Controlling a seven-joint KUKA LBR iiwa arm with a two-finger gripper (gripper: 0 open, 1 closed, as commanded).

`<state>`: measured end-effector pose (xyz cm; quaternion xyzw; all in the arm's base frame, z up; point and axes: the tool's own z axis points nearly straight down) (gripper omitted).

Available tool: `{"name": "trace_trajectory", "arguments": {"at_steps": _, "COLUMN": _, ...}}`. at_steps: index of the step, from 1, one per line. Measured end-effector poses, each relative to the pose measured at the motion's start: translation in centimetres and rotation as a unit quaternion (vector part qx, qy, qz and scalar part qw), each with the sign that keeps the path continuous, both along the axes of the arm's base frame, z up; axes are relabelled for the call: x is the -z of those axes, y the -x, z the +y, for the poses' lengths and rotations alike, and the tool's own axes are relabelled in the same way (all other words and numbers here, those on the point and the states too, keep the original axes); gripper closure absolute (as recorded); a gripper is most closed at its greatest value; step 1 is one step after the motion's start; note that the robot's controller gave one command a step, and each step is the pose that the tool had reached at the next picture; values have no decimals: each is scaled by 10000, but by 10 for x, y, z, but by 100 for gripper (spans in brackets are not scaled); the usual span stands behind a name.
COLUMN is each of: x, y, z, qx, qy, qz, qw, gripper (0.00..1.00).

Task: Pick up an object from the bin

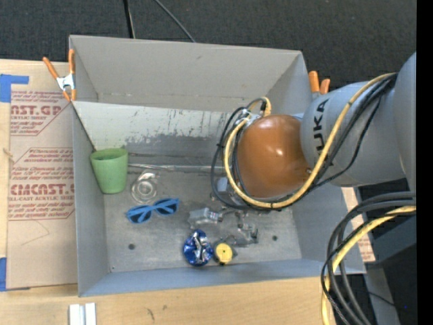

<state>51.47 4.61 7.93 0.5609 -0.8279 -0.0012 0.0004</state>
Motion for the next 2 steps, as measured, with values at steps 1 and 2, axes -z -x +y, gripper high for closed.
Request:
{"name": "trace_trajectory", "arguments": {"at_steps": 1, "x": 8, "y": 31, "z": -6, "qx": -1628, "qy": -2, "qz": 1, "qw": 9867, "gripper": 0}}
{"name": "trace_trajectory", "arguments": {"at_steps": 2, "x": 6, "y": 30, "z": -6, "qx": -1624, "qy": -2, "qz": -20, "qw": 9867, "gripper": 100}}
